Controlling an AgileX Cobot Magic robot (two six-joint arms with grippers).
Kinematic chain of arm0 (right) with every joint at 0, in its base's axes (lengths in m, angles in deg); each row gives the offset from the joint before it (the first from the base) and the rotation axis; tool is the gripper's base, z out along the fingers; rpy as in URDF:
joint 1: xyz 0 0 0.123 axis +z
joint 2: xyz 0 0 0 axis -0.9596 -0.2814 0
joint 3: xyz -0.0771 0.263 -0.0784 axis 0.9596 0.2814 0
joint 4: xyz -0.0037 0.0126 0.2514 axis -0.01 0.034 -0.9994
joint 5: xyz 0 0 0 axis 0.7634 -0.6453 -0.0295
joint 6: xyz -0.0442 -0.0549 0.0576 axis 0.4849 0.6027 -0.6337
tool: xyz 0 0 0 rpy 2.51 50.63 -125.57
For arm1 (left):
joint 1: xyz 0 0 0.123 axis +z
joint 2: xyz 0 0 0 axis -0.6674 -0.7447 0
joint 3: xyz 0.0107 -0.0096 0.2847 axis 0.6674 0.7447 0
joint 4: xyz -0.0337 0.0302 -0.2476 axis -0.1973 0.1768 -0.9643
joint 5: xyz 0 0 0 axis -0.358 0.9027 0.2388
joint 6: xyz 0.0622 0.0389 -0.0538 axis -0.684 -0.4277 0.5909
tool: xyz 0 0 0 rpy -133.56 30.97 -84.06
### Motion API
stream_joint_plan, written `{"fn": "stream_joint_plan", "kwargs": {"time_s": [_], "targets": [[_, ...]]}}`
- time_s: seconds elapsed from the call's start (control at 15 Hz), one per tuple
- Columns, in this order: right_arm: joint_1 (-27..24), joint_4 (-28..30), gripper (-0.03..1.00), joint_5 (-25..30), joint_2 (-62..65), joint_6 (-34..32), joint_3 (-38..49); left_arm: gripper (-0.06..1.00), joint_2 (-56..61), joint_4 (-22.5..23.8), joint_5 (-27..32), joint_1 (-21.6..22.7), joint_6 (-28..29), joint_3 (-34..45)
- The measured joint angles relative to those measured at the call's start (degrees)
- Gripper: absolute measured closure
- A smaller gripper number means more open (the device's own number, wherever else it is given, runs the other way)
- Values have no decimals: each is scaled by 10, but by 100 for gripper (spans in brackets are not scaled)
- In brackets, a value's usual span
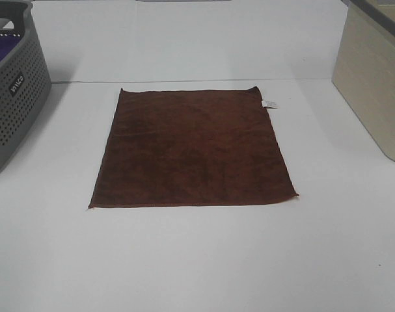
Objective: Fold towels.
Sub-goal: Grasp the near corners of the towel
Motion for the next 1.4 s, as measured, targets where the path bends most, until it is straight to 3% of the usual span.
{"fn": "stream_joint_plan", "kwargs": {"time_s": [1.4], "targets": [[0,0,20,0,0,0,0,22,0,0,0,0,0,0]]}}
